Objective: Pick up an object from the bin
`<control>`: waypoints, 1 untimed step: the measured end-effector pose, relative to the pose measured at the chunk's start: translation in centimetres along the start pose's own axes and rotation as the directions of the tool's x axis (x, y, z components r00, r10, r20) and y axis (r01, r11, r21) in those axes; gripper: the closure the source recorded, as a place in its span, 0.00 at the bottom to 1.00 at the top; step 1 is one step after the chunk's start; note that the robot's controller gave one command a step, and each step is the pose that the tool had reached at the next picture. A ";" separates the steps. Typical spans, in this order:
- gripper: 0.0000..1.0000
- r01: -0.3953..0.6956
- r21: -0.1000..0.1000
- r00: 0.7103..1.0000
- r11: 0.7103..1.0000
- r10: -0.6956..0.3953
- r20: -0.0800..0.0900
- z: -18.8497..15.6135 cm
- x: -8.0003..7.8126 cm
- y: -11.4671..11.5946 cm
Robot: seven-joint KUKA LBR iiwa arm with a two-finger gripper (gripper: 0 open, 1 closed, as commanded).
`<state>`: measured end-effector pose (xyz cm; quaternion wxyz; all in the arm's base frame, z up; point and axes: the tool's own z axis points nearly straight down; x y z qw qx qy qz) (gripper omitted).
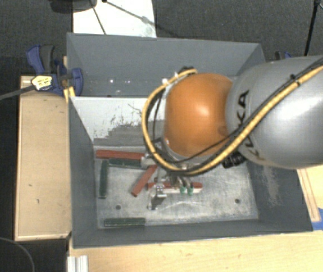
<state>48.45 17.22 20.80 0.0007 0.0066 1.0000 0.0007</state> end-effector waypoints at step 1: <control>0.00 -0.002 0.000 1.000 1.000 0.002 0.000 0.0 0.0 0.0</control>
Offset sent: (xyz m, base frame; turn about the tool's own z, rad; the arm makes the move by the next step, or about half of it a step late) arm 0.0381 -0.0475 -0.1294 0.0298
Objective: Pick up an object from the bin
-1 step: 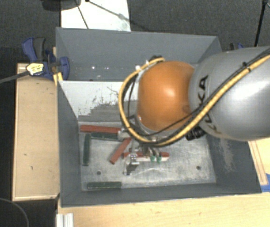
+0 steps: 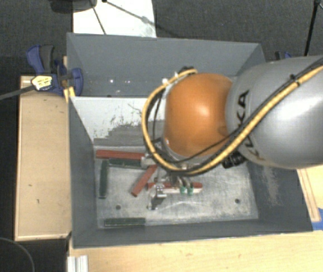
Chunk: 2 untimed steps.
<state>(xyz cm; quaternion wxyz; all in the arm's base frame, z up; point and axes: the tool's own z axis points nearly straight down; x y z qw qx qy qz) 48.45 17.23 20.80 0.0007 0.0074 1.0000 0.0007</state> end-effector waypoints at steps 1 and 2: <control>0.00 -0.005 -0.002 1.000 1.000 0.005 0.007 5.5 -1.9 -2.0; 1.00 -0.089 -0.005 0.996 0.996 0.089 0.019 12.1 -2.5 -3.3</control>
Offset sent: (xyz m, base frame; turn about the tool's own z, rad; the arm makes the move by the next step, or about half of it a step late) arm 0.0184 -0.0331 -0.1270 0.0852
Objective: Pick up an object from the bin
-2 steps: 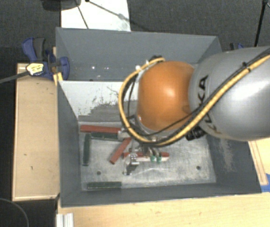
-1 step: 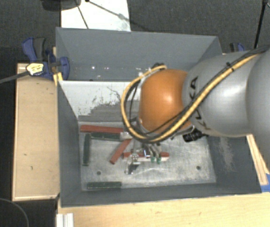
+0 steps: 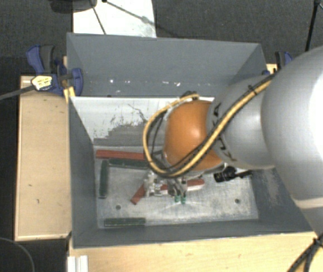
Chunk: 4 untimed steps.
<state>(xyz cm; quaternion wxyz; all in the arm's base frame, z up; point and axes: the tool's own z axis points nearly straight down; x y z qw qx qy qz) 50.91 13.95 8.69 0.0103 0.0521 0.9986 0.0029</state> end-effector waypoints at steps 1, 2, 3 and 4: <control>0.00 0.000 0.003 1.000 1.000 0.000 -0.017 0.3 0.5 0.1; 0.00 -0.002 0.003 1.000 1.000 0.002 -0.016 0.3 0.5 0.1; 1.00 0.066 -0.001 0.998 0.998 -0.066 0.005 0.9 -5.5 1.3; 0.00 0.067 0.001 0.998 0.998 -0.067 -0.018 1.3 -4.9 1.4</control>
Offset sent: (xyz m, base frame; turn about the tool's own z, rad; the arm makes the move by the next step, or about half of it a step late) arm 0.0000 0.0000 0.0000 0.0000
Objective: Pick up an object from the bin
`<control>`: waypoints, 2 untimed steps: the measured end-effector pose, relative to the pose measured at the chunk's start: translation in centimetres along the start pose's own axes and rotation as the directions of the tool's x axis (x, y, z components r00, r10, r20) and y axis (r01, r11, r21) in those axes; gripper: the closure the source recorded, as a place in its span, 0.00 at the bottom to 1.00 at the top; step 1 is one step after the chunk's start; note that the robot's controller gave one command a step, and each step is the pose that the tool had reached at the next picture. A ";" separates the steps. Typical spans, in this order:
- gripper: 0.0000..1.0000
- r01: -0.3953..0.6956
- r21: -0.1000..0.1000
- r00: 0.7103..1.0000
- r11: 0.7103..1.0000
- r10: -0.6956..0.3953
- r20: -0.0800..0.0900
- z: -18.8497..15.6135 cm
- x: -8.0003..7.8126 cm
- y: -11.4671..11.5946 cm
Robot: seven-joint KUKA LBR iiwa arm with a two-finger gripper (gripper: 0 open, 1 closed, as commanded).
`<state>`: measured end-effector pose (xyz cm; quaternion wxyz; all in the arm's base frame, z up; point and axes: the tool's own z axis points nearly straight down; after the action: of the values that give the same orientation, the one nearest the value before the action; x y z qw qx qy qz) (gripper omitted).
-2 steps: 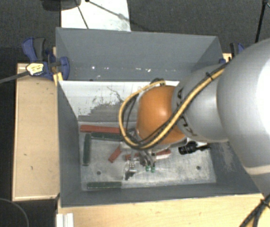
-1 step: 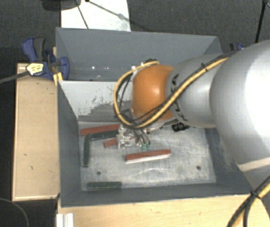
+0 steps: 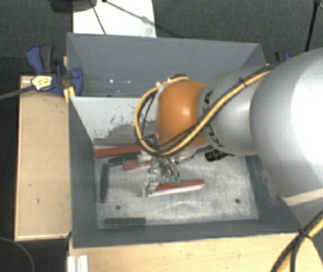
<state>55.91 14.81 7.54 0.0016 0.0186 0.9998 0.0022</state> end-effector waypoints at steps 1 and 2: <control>0.00 -0.001 0.000 1.000 1.000 0.001 0.000 0.0 0.0 0.0; 1.00 -0.240 -0.009 0.971 0.971 0.240 0.020 -0.4 -0.8 -0.3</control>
Offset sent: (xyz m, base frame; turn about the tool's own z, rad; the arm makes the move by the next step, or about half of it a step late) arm 0.0006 -0.0051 -0.0054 0.2422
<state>56.74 14.48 7.92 0.0120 0.1392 0.9902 0.0052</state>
